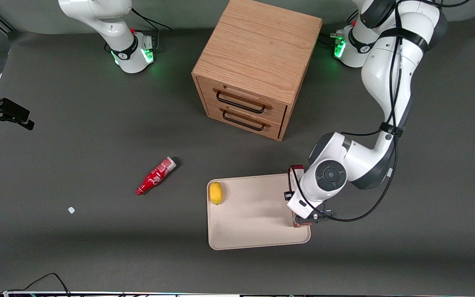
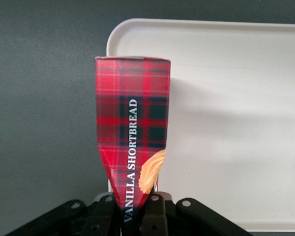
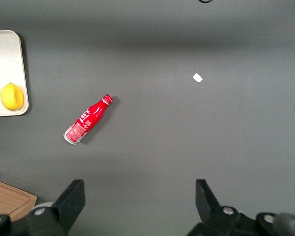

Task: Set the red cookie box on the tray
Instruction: 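Lift the held cookie box and carry it over the cream tray, then lower the cookie box onto the tray and open the left gripper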

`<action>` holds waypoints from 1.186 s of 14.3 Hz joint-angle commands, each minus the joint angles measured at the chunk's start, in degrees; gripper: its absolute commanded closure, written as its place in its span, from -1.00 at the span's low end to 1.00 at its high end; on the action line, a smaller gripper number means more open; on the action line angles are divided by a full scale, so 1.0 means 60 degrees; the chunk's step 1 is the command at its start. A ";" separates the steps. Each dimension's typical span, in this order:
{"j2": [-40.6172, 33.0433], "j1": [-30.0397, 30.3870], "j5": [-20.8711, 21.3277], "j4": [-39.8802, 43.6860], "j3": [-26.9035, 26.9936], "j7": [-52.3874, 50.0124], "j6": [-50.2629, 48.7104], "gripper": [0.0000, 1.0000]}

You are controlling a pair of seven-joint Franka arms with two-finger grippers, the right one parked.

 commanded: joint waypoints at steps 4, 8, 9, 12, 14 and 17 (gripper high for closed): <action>0.0331 -0.0203 0.0299 0.0185 0.0375 -0.0214 0.0521 1.00; 0.0492 -0.0218 0.0299 0.0171 0.0494 -0.0229 0.0826 1.00; 0.0478 -0.0204 0.0284 0.0098 0.0494 -0.0244 0.0915 1.00; 0.0463 -0.0233 0.0284 0.0068 0.0494 -0.0258 0.0931 -0.14; 0.0405 -0.0291 0.0401 0.0010 0.0494 -0.0244 0.0945 -1.00; -0.0718 0.0029 0.0270 -0.1330 0.0494 -0.0229 0.1805 -1.00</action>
